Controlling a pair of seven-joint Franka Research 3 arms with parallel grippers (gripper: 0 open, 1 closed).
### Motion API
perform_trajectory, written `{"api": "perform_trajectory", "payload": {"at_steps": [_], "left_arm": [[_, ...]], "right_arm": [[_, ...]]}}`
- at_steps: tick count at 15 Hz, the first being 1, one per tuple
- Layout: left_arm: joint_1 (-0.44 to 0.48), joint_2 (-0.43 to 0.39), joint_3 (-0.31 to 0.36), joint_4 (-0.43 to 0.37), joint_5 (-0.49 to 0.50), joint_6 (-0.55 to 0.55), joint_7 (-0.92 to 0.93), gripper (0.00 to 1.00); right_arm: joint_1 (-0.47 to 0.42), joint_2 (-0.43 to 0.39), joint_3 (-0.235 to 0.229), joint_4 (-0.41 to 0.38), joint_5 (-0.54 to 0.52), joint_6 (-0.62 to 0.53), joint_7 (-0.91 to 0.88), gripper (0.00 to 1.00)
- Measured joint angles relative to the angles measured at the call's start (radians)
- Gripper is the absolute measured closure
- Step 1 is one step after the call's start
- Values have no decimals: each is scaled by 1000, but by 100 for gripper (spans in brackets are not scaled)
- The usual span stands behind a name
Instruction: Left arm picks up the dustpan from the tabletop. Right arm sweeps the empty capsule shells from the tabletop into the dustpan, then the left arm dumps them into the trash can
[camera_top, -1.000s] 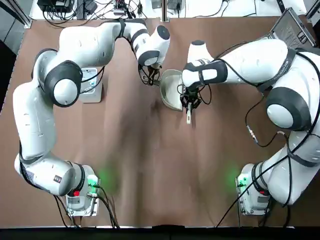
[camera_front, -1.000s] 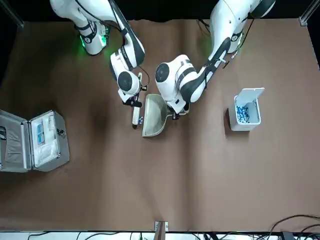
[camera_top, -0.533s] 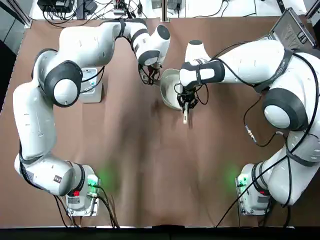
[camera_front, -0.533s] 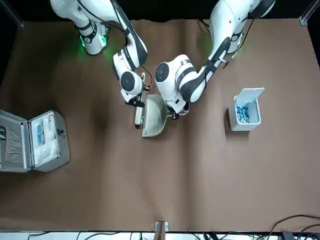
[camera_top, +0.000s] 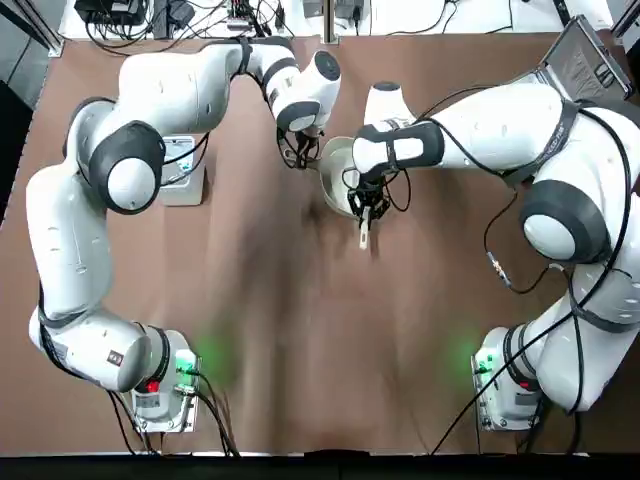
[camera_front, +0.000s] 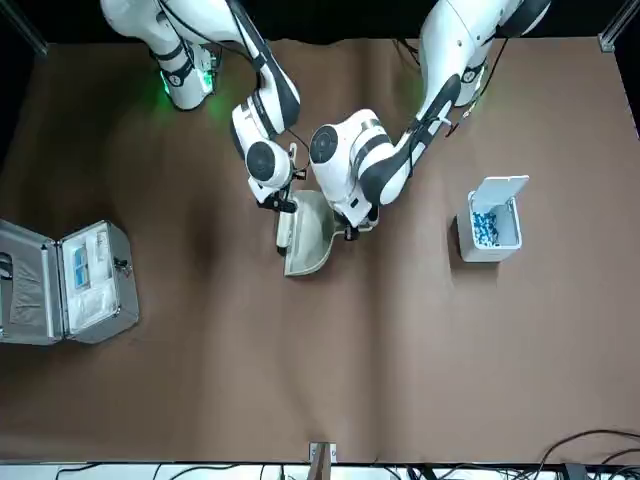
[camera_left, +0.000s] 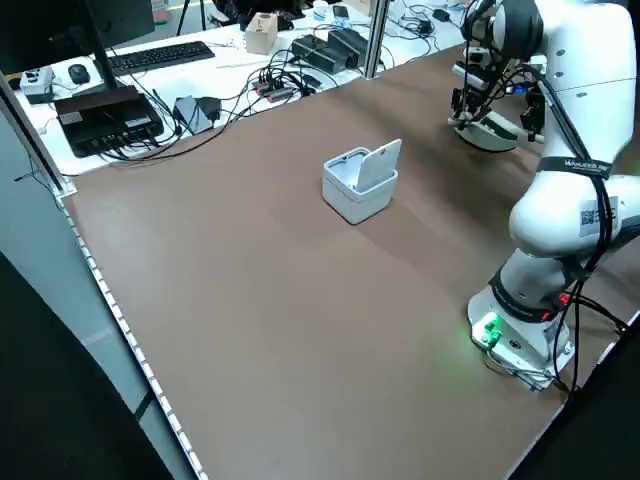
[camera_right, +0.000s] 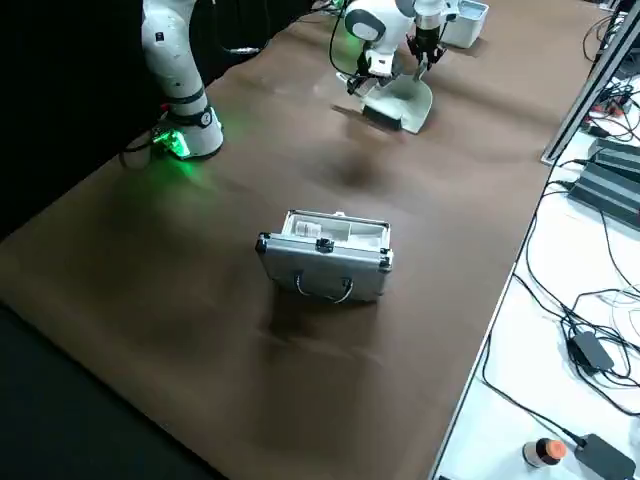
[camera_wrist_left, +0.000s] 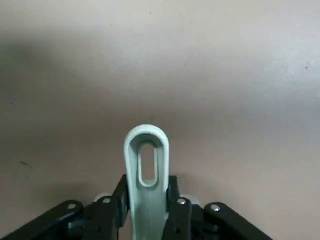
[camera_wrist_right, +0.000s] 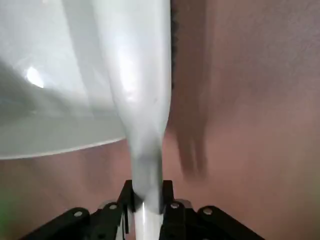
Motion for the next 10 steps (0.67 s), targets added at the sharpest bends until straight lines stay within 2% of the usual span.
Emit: {"api": "perform_trajectory", "payload": {"at_steps": [10], "left_arm": [[0, 0, 2, 0, 1, 0, 0, 67]], "right_arm": [[12, 5, 0, 18, 48, -2, 5, 74]]}}
